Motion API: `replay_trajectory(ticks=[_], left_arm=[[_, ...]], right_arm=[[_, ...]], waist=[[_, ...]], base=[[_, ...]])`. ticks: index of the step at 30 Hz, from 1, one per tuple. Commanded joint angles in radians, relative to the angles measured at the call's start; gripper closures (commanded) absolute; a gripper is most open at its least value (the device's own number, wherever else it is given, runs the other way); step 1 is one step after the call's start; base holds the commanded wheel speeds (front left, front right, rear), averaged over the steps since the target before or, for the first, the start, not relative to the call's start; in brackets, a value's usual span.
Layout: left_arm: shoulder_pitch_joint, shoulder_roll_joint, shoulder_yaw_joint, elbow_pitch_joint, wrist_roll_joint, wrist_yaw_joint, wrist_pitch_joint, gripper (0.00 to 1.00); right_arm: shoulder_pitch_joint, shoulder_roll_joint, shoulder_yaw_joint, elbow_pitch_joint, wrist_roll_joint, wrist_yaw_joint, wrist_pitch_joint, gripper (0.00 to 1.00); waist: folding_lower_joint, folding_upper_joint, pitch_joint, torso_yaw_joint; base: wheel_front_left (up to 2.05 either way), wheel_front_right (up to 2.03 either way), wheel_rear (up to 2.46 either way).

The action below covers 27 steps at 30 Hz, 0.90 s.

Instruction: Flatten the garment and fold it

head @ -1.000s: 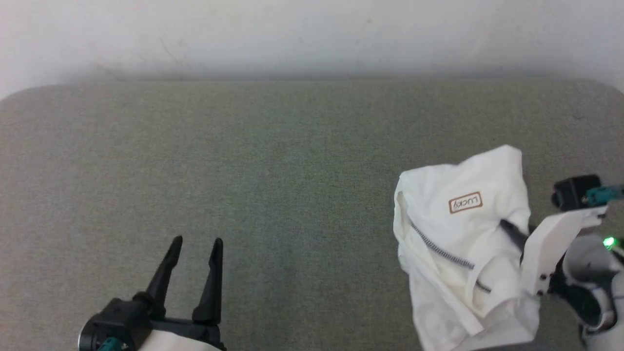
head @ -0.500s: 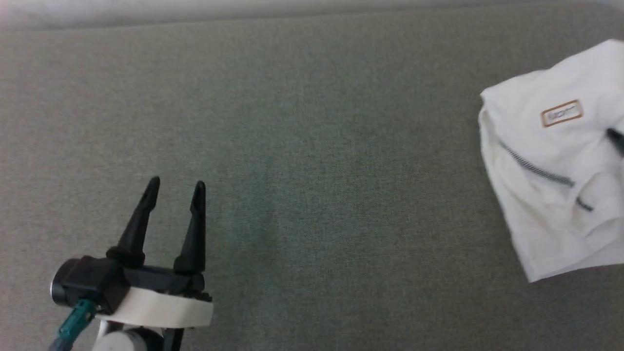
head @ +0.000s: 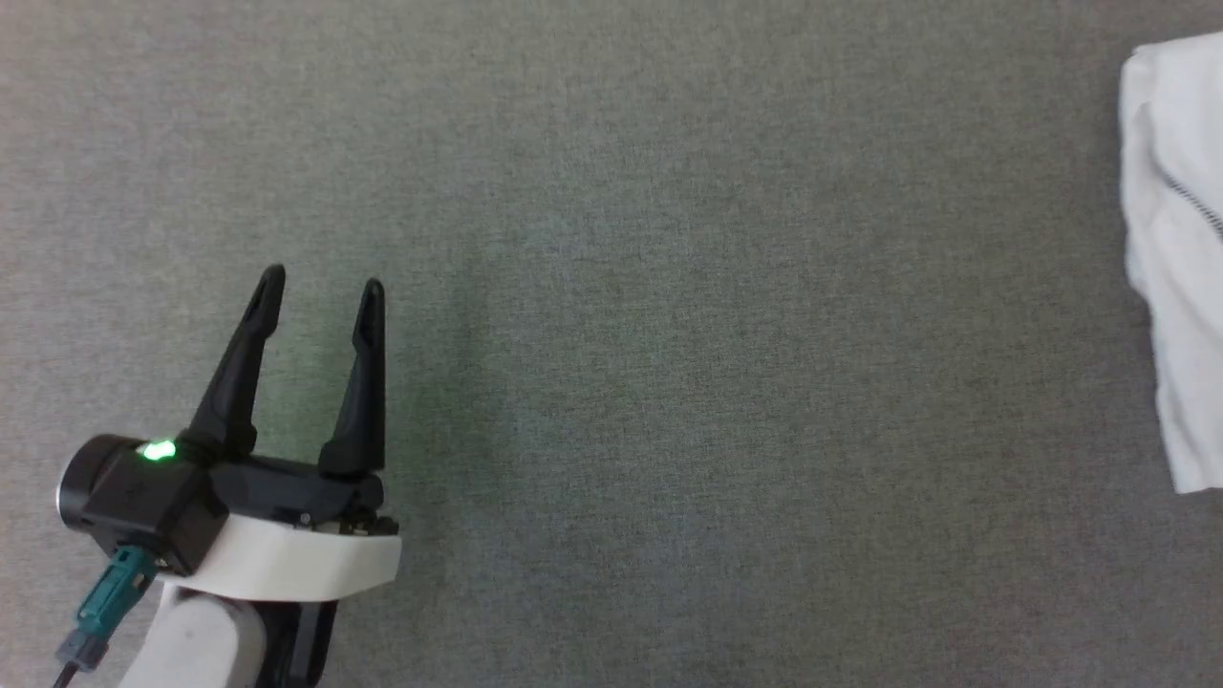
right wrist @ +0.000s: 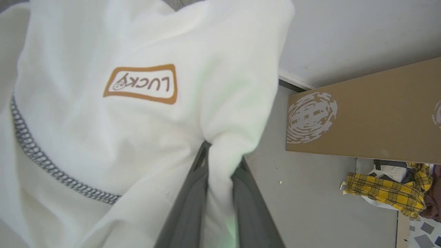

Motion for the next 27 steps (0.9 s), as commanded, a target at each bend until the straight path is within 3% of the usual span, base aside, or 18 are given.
replay_trajectory(ticks=[1, 10, 12, 14, 27], left_arm=[[-0.023, 0.005, 0.003, -0.009, 0.016, -0.001, -0.001, 0.00], [-0.068, 0.014, -0.001, -0.019, 0.037, -0.011, -0.011, 0.00], [-0.073, 0.009, -0.001, -0.021, 0.032, -0.017, -0.015, 0.00], [-0.073, 0.001, 0.003, -0.025, 0.026, -0.019, -0.019, 0.00], [-0.004, -0.042, 0.026, 0.023, 0.035, -0.002, -0.032, 0.00]], right_arm=[[-0.018, -0.012, -0.015, 0.015, -0.014, -0.001, -0.016, 1.00], [-0.040, 0.009, -0.053, 0.087, -0.068, -0.001, -0.074, 0.98], [-0.041, 0.019, -0.053, 0.100, -0.073, -0.001, -0.084, 0.64], [-0.042, 0.025, -0.050, 0.114, -0.079, -0.001, -0.094, 0.00], [-0.011, 0.066, -0.049, 0.154, -0.088, -0.001, -0.181, 0.00]], waist=[[-0.0002, 0.0000, 0.035, -0.011], [-0.0002, 0.0000, 0.073, -0.012], [-0.0002, 0.0000, 0.070, -0.010], [-0.0002, 0.0000, 0.061, -0.009], [-0.0002, 0.0000, -0.113, -0.017]], base=[[0.00, 0.00, 0.00], [0.00, 0.00, 0.00], [0.00, 0.00, 0.00], [0.00, 0.00, 0.00], [0.00, 0.00, 0.00]])
